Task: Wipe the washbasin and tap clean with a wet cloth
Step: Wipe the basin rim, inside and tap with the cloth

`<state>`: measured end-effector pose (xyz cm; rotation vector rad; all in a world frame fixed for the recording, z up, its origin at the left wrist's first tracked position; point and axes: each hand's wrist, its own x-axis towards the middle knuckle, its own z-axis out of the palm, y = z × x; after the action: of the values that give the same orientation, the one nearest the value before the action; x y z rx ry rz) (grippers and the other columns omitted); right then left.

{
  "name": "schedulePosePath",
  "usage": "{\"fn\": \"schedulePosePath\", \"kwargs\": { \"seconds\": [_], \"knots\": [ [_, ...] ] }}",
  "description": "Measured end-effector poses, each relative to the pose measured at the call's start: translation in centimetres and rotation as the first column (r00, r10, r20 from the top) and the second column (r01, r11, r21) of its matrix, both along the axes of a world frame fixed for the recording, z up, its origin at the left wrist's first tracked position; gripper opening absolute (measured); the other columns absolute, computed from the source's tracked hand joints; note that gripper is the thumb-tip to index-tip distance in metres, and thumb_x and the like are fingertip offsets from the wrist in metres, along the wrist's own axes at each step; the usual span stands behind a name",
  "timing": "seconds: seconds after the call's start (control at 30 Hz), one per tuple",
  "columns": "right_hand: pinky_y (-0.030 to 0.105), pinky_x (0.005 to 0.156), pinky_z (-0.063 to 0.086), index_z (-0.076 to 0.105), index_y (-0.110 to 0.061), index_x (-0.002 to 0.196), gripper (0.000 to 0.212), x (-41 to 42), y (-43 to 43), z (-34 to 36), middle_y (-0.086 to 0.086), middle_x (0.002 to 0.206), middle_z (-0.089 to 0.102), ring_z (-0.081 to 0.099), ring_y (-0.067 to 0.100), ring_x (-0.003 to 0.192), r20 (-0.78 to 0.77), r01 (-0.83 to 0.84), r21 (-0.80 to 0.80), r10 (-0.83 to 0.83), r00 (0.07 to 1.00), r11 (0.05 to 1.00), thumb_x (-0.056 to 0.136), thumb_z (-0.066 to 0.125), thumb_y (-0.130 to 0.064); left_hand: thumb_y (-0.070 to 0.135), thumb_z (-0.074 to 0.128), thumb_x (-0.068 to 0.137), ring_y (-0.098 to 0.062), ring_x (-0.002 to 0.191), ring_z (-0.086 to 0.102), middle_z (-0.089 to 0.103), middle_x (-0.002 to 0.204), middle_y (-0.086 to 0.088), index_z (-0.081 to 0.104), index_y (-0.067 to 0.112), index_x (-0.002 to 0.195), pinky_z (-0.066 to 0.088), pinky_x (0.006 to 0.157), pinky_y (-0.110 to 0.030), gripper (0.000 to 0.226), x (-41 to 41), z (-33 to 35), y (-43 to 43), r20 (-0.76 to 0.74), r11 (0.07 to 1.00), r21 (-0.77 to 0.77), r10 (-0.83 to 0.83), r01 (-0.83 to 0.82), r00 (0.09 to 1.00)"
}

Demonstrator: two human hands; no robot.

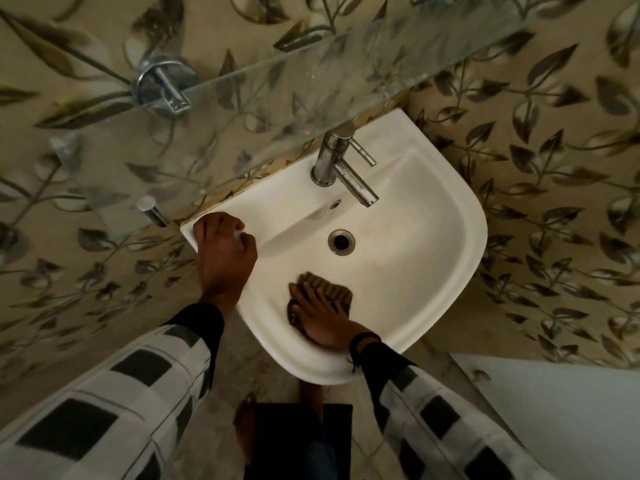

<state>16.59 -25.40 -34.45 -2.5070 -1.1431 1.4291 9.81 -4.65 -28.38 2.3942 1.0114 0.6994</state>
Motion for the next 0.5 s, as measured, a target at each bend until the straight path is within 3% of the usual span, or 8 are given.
{"fn": "schedulePosePath", "kwargs": {
  "seconds": [0.13,0.2,0.3,0.4,0.5],
  "knots": [
    [0.060,0.116,0.005,-0.021,-0.053,0.145,0.055,1.4,-2.8,0.5,-0.017,0.161,-0.019,-0.008,0.022,0.152,-0.051,-0.215,-0.037,0.213,0.976,0.976,0.101,0.013,-0.055,0.006,0.061,0.076,-0.031,0.102,0.046,0.058,0.097,-0.011,0.061,0.006,0.089,0.041,0.093,-0.044,0.013,0.0,0.0,0.0,0.019,1.000,-0.006,0.003,-0.003,1.000],
    [0.059,0.117,0.004,-0.019,-0.053,0.146,0.056,2.7,-3.8,0.5,-0.015,0.162,-0.016,-0.006,0.023,0.152,0.034,-0.176,-0.116,0.181,0.983,0.978,0.099,0.012,-0.059,0.006,0.061,0.077,-0.031,0.102,0.046,0.058,0.097,-0.012,0.062,0.005,0.089,0.041,0.093,-0.044,0.013,0.0,-0.1,-0.1,0.021,1.000,-0.008,0.000,0.000,1.000],
    [0.060,0.116,0.001,-0.013,-0.047,0.151,0.058,2.6,-2.8,0.4,-0.012,0.163,-0.015,-0.007,0.024,0.152,0.164,0.019,-0.127,0.002,0.986,0.992,0.099,0.012,-0.058,0.007,0.062,0.077,-0.029,0.103,0.044,0.058,0.098,-0.012,0.062,0.006,0.090,0.041,0.093,-0.045,0.012,0.0,-0.3,0.0,0.016,1.000,0.000,0.005,-0.005,1.000],
    [0.060,0.116,0.000,-0.014,-0.046,0.150,0.057,0.5,-0.2,0.2,-0.011,0.162,-0.018,-0.011,0.024,0.152,0.079,0.076,-0.054,-0.072,0.994,0.996,0.100,0.012,-0.056,0.008,0.062,0.077,-0.031,0.104,0.044,0.058,0.098,-0.012,0.062,0.007,0.090,0.039,0.094,-0.043,0.013,0.1,-0.4,0.0,0.024,1.000,-0.012,0.004,-0.004,1.000],
    [0.060,0.117,0.006,-0.016,-0.044,0.151,0.056,-0.1,-1.4,0.3,-0.016,0.159,-0.026,-0.015,0.021,0.150,-0.052,-0.154,0.039,0.156,0.986,0.987,0.102,0.010,-0.052,0.009,0.061,0.076,-0.031,0.105,0.045,0.058,0.099,-0.011,0.061,0.008,0.090,0.038,0.094,-0.040,0.013,0.1,-0.3,0.1,0.022,1.000,-0.030,0.008,-0.007,1.000]
  ]
}}
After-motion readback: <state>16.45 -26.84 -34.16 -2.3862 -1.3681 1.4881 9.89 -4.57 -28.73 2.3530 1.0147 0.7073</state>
